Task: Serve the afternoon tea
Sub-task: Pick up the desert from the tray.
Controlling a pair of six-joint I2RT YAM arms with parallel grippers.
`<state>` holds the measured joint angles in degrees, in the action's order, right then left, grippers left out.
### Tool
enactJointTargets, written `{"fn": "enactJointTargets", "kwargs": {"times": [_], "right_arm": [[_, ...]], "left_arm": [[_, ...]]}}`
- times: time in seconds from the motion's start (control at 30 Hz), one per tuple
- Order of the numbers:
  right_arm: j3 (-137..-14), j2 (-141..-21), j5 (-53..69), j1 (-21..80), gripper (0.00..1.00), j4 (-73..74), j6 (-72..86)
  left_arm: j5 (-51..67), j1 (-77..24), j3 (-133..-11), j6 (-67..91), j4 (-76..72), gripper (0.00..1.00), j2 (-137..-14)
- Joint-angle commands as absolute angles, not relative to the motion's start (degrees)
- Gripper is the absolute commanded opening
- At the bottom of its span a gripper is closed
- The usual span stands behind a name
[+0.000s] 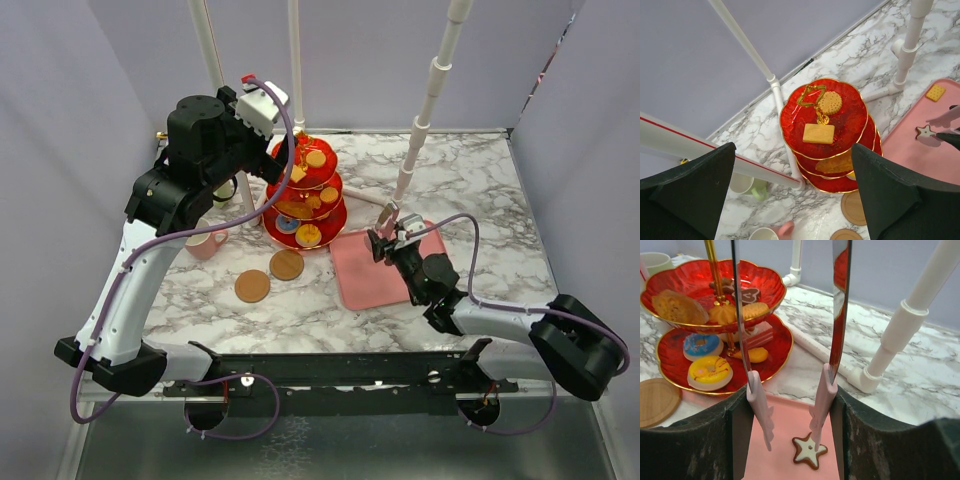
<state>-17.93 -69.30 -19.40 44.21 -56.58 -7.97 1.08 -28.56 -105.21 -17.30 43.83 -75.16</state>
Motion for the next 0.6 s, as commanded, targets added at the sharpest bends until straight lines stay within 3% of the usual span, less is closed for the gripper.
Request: {"fn": "enactJointTargets", "kwargs": {"times": [0.0,0.57], "right_arm": [[-16.5,-73.4,-25.1,44.5,0.57,-66.0,-8.2],[-14.5,-85.4,-30.4,44.5,0.66,-76.1,-4.8]], "left_arm": [[2.7,-28.4,-104.3,-18.2,43.3,0.99,-73.6],[2.9,-28.4,-104.6,-18.5,43.7,0.99,-73.3]]}}
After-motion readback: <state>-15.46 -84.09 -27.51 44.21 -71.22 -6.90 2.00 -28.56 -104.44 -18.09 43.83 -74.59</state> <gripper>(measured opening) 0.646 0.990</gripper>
